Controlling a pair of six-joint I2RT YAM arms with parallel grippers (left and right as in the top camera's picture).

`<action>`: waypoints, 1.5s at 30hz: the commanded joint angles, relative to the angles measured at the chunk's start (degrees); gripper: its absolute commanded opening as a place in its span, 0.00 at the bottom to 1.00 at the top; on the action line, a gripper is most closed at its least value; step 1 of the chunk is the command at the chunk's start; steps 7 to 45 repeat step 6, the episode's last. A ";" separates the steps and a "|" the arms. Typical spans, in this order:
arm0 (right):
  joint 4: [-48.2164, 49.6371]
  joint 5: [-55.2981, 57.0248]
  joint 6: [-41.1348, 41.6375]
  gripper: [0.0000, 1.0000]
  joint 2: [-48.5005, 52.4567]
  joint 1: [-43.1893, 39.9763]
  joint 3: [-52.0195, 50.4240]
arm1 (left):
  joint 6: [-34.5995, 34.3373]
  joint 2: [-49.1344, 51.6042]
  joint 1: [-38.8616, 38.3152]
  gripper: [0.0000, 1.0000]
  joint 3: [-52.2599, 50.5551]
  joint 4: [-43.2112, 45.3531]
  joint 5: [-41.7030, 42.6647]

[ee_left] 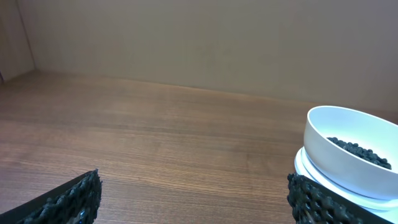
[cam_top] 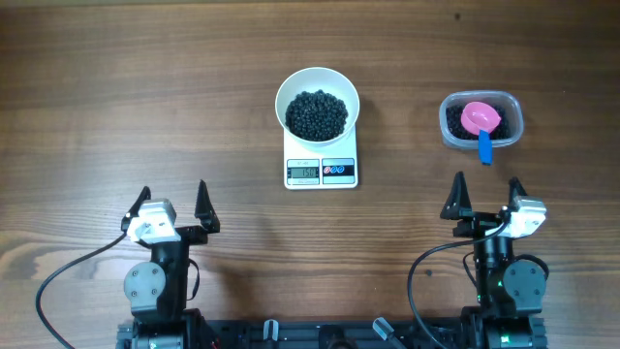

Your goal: Scoop item into bowl and weigh 150g on scale

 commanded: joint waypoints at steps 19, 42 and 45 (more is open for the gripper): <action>0.15 0.92 -0.68 1.00 -0.52 0.35 -0.15 | -0.15 -0.61 0.37 1.00 -0.50 0.00 0.07; 0.15 0.92 -0.68 1.00 -0.52 0.35 -0.15 | -0.15 -0.61 0.37 1.00 -0.50 0.00 0.07; 0.15 0.92 -0.68 1.00 -0.52 0.35 -0.15 | -0.15 -0.61 0.37 1.00 -0.50 0.00 0.07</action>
